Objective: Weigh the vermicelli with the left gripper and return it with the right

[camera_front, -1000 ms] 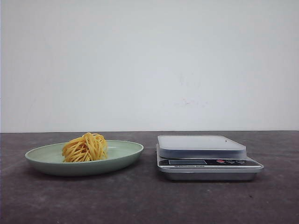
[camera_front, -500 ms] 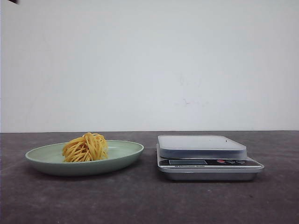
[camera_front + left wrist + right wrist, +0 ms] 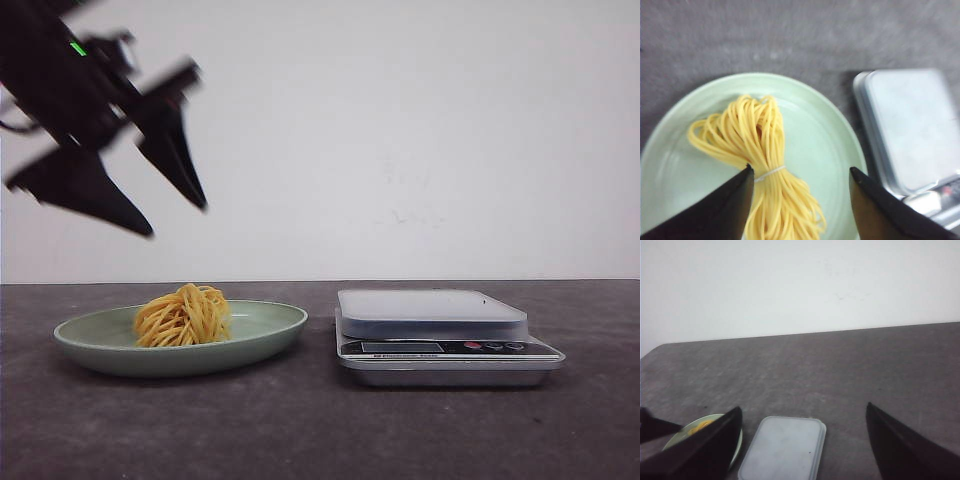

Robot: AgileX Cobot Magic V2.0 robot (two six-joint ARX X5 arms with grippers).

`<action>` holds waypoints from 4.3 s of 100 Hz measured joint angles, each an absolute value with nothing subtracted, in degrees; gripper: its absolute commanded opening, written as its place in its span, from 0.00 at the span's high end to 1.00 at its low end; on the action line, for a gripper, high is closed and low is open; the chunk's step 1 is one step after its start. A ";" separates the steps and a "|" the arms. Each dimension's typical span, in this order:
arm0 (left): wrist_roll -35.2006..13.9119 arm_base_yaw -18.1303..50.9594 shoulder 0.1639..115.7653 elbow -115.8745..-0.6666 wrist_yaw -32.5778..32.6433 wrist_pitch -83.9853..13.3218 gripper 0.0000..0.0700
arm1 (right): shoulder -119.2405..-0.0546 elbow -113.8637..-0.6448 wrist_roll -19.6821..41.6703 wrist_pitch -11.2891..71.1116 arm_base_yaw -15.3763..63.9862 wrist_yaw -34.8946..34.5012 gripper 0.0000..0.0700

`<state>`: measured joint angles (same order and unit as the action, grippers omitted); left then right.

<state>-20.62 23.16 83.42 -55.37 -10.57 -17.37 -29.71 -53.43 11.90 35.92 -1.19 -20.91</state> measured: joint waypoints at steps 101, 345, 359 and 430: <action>-18.41 27.05 97.43 -59.27 -1.83 -18.48 0.98 | -29.67 -54.06 10.31 38.35 -1.19 -21.02 0.29; -26.11 34.33 94.11 -79.75 -13.61 -10.90 0.66 | -29.67 -56.12 10.31 41.98 -1.19 -22.35 0.29; -22.02 33.98 82.76 -80.23 -12.71 -16.14 0.66 | -29.67 -56.12 10.31 41.98 -1.19 -22.35 0.29; -11.18 33.76 35.59 -80.05 3.38 -58.70 0.67 | -29.67 -56.12 8.78 43.94 -1.19 -22.37 0.29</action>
<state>-11.18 33.76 35.59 -80.05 3.38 -58.70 -29.67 -56.12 8.78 43.94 -1.19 -22.37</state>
